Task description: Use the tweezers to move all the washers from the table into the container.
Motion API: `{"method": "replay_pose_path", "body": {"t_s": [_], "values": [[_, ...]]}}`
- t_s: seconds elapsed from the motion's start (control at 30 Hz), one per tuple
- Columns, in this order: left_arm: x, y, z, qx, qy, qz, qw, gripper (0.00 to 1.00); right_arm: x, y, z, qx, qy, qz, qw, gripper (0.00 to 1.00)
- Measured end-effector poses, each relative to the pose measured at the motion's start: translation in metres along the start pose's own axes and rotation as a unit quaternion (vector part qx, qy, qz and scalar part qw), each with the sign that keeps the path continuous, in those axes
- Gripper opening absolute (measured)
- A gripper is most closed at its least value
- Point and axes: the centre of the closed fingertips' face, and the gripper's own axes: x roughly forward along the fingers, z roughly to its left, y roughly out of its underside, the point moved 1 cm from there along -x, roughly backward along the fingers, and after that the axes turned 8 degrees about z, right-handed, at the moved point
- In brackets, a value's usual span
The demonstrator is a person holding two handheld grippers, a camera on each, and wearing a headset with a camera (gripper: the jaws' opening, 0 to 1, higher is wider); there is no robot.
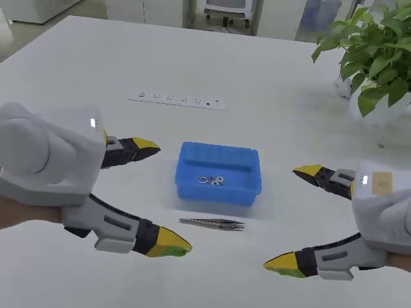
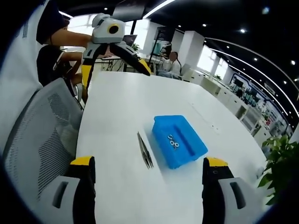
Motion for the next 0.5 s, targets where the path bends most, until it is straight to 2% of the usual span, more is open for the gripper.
{"method": "replay_pose_path", "body": {"t_s": [0.1, 0.37, 0.5], "values": [[-0.0017, 0.0006, -0.0002, 0.001, -0.002, 0.000, 1.0000, 0.99, 0.0000, 0.0027, 0.0004, -0.017, 0.007, 0.009, 0.9998, 0.95], [-0.0044, 0.0066, -0.0022, 0.003, 0.000, 0.013, 0.9999, 0.99, -0.0014, 0.0038, 0.0024, -0.016, 0.007, 0.013, 0.9998, 0.95], [-0.0032, 0.0088, -0.0064, -0.002, 0.010, 0.019, 0.9998, 0.99, -0.0027, 0.0035, 0.0031, -0.015, 0.008, 0.012, 0.9998, 0.95]]}}
